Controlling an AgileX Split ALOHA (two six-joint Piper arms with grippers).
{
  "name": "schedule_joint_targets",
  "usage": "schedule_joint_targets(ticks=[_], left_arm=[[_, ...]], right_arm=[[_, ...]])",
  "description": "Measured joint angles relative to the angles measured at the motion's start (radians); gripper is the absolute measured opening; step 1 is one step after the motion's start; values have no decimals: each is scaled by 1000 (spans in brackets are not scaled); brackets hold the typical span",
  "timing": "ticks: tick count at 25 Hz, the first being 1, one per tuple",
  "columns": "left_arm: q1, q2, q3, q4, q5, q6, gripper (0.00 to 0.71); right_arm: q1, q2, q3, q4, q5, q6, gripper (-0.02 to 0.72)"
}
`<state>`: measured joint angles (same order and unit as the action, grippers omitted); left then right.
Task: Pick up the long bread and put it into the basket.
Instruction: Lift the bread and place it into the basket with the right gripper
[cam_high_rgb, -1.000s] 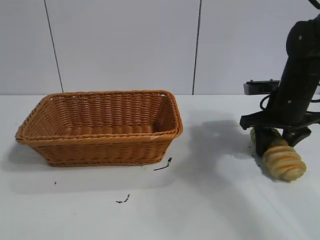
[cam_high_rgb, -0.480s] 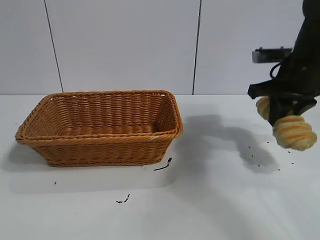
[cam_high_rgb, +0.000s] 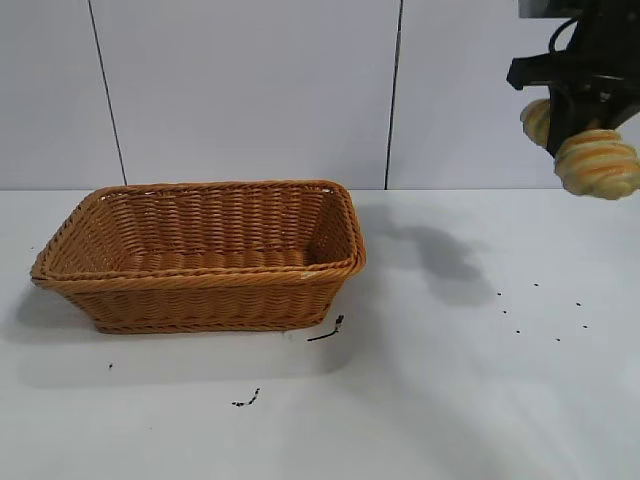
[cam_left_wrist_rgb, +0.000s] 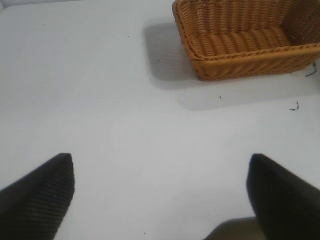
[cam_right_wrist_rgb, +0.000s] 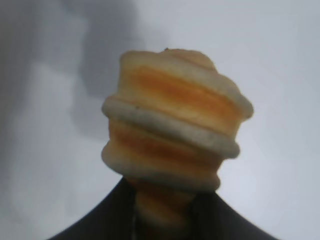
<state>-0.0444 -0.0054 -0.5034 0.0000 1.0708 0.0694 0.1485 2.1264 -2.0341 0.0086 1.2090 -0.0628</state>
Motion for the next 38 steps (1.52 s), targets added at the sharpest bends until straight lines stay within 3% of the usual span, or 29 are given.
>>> schedule_joint_targets(ticks=[5,9,18,25,28,36,37,38], left_arm=[[0,0,0,0,0,0,696],[0,0,0,0,0,0,696],[0,0,0,0,0,0,696],[0,0,0,0,0,0,696],[0,0,0,0,0,0,696],[0,0,0,0,0,0,696],[0,0,0,0,0,0,696],[0,0,0,0,0,0,696]], right_arm=[[152,65,-150,1,2,-77,133],[271,88,-196,1,-11,-197,133],[465,159,-197,5,-172,-647,133],[487,279,-197,120,-223,-909,132],[487,328,-197,139,-246,-948,132],[487,379,-197,140,-308,-959,134],[487,379,-197,141,-320,-961,148],[487,379,-197,145,-329,-961,237]])
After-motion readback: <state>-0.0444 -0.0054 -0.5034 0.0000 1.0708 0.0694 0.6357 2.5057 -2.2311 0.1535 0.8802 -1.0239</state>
